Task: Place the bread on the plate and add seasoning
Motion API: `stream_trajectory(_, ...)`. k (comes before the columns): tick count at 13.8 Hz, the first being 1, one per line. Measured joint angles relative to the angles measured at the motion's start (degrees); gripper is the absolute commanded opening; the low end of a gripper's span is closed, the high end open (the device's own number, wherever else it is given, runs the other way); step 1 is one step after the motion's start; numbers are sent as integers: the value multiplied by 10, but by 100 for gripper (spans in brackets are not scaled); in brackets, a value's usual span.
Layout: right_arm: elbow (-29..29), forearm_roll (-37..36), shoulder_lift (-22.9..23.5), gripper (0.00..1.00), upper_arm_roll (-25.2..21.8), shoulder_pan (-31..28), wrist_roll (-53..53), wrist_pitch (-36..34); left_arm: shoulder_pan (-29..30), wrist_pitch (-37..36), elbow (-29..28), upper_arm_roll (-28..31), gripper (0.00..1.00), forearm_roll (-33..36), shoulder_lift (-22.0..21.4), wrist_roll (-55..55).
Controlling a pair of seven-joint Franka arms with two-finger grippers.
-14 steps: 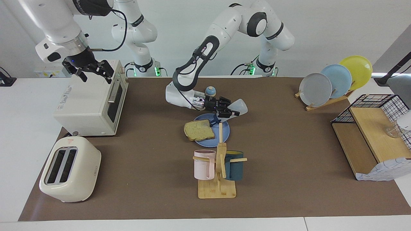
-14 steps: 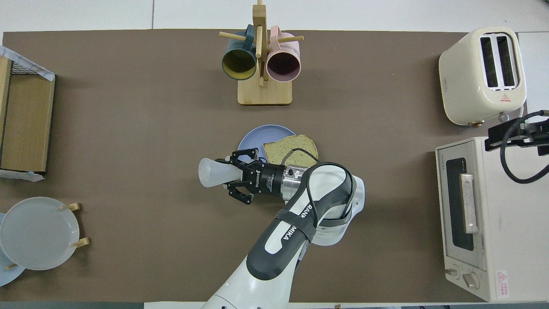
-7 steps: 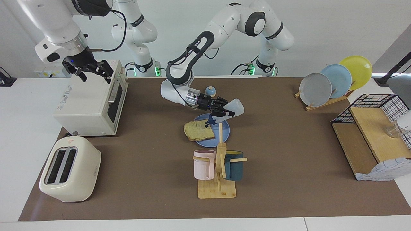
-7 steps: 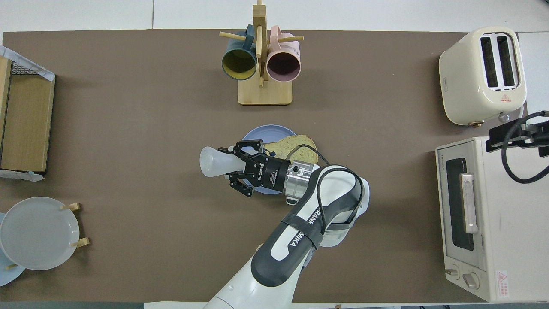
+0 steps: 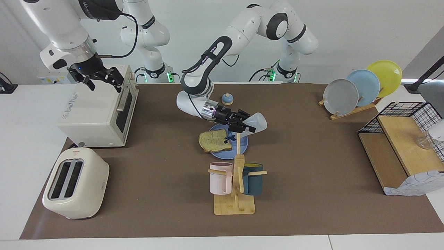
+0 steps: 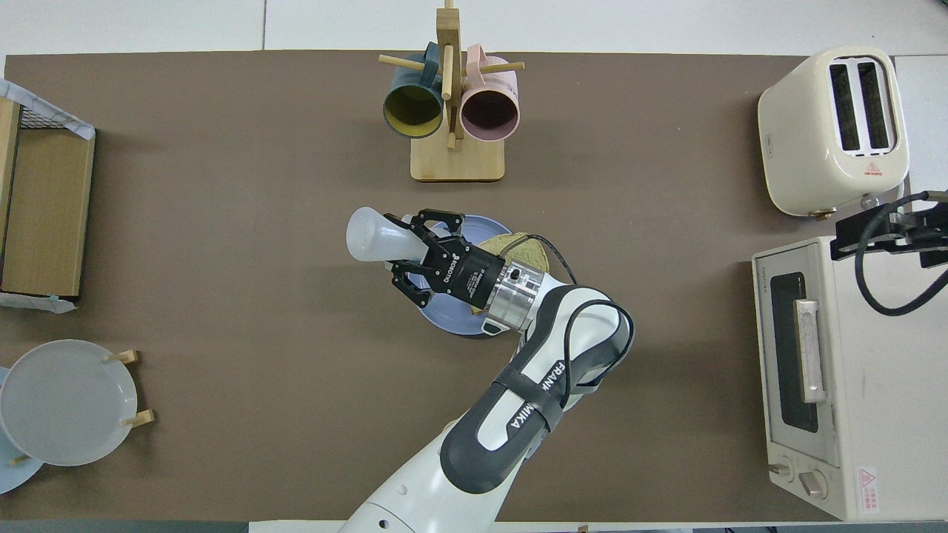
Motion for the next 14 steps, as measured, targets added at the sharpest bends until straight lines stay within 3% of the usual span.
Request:
stream_trajectory(4,0,0,0,100,-1,-1,0,0,8,5,-4,-2,0,10,0,7)
stream_trajectory(10,0,0,-1,100,-1,-1,0,0,-65,-19,-12,-4,0,9,-2,9)
stream_trajectory(14,0,0,-1,100,-1,-1,0,0,-42,-16,-25,2,0,9,-2,10)
